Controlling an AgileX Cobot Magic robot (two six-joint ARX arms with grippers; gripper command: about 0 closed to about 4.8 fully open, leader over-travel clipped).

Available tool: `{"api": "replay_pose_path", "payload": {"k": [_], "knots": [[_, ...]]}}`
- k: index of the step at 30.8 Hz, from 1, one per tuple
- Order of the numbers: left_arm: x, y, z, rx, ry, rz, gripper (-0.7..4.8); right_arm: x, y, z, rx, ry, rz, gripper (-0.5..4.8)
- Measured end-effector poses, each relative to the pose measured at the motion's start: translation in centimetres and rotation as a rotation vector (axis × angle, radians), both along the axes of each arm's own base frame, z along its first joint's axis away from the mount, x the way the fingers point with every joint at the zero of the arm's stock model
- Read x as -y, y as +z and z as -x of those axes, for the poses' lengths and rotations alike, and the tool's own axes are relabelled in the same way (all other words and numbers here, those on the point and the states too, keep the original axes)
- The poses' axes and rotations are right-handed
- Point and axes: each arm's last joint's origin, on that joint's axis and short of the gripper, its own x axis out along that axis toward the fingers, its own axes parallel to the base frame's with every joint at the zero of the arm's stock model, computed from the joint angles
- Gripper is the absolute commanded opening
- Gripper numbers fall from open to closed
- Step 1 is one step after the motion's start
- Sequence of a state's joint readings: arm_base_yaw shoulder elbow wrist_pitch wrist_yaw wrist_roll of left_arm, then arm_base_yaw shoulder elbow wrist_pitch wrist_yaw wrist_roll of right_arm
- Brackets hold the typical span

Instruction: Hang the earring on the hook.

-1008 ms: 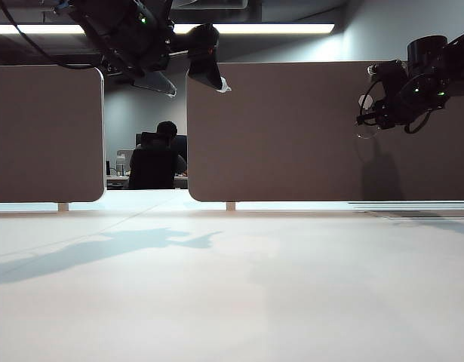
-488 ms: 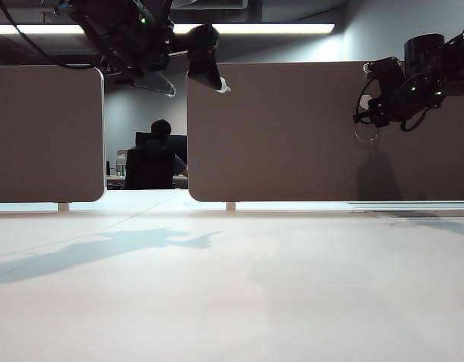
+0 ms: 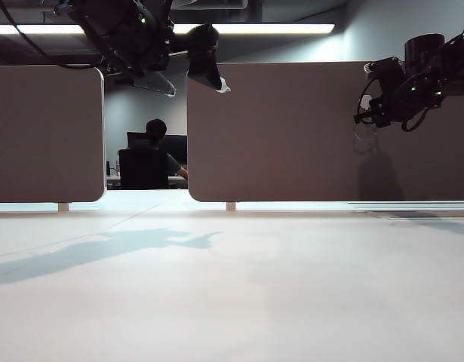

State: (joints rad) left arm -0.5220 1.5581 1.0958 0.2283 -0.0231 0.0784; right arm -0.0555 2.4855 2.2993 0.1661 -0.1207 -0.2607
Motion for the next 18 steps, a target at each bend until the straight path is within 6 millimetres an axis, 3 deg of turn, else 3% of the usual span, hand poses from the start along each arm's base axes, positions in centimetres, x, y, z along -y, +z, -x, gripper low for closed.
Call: {"api": "replay_pose_path", "payload": {"k": [5,8,10,13,14,18], "knots": [[0.0,0.0,0.0,0.0,0.0,0.0,4.79,0.1,1.3,0.8,-0.055,-0.063,0.0,1.38],[0.0,0.0,0.0,0.0,0.0,0.0,4.74,0.2,3.1,1.7,-0.086,-0.092,0.0,0.88],[-0.1,0.2,0.1,0.002,0.001,0.002,3.21,0.1,4.3,2.6,-0.139,-0.096,-0.019,-0.1],[-0.4,1.0,0.7,0.01,0.001,0.007,0.4,0.0,5.0,4.1,-0.286,-0.101,-0.066,-0.03],[-0.6,1.4,1.0,0.011,0.001,0.008,-0.15,0.0,4.9,4.4,-0.331,-0.102,-0.08,-0.03],[-1.3,2.9,2.3,0.007,0.003,0.006,-0.05,-0.3,4.1,5.8,-0.529,-0.06,-0.15,-0.03]]}}
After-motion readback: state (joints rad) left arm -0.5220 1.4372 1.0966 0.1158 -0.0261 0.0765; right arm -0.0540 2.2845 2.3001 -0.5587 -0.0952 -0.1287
